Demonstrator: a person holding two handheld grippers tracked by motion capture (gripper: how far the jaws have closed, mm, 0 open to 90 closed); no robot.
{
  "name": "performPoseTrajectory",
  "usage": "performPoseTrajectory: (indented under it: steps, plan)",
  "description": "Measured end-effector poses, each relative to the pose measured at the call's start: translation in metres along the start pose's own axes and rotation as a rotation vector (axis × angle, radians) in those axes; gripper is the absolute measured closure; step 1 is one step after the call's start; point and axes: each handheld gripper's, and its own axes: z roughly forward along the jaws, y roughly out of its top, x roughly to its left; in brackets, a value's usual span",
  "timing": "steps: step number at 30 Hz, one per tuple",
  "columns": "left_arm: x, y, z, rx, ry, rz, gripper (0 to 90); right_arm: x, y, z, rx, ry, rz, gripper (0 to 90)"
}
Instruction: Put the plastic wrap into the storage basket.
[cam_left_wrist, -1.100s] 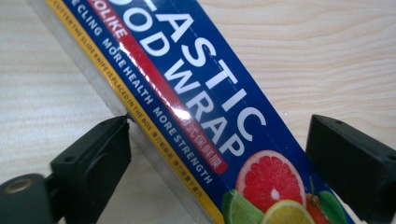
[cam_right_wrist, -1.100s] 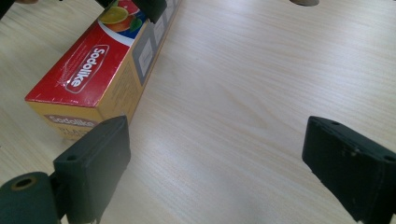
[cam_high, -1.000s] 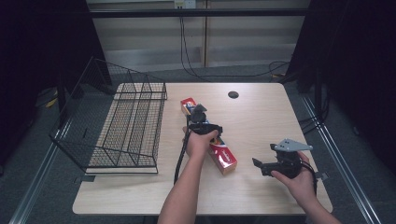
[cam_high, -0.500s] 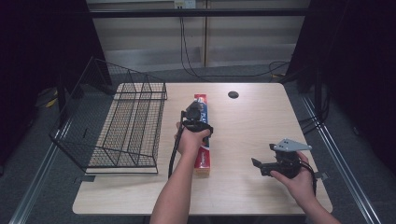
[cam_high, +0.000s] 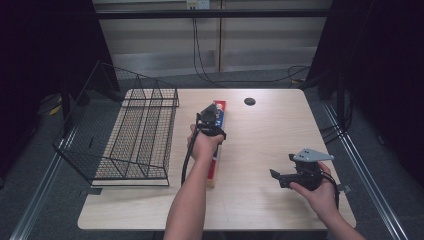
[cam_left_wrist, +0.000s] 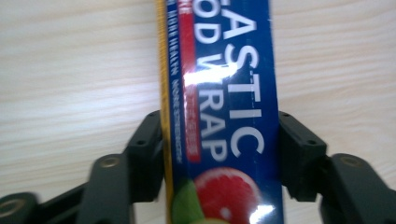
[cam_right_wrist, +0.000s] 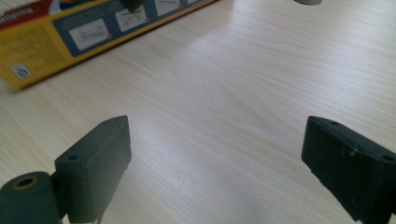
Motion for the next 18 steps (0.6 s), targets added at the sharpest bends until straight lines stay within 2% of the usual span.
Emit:
performPoseTrajectory:
  steps: [2,3,5,7,9,18]
  plan:
    - [0.001,0.001,-0.003,0.015,-0.005,-0.009,43.7,0.0,0.0,0.0,-0.001,-0.003,0.004,8.0]
    - [0.004,0.002,-0.01,0.028,-0.023,-0.008,43.9,0.0,0.0,0.0,-0.001,-0.003,0.004,8.0]
    - [0.004,0.003,-0.017,0.045,-0.019,0.015,43.9,0.0,0.0,0.0,-0.001,0.002,0.0,8.0]
    - [0.005,0.005,-0.026,0.056,-0.011,0.021,44.0,0.0,0.0,0.0,-0.002,0.003,0.0,8.0]
    - [0.007,0.006,-0.035,0.062,-0.013,0.034,44.2,0.001,0.0,0.0,-0.006,0.0,0.004,7.9]
    - [0.014,0.011,-0.064,0.054,-0.038,0.02,44.4,-0.001,0.001,-0.001,-0.019,0.003,0.001,7.8]
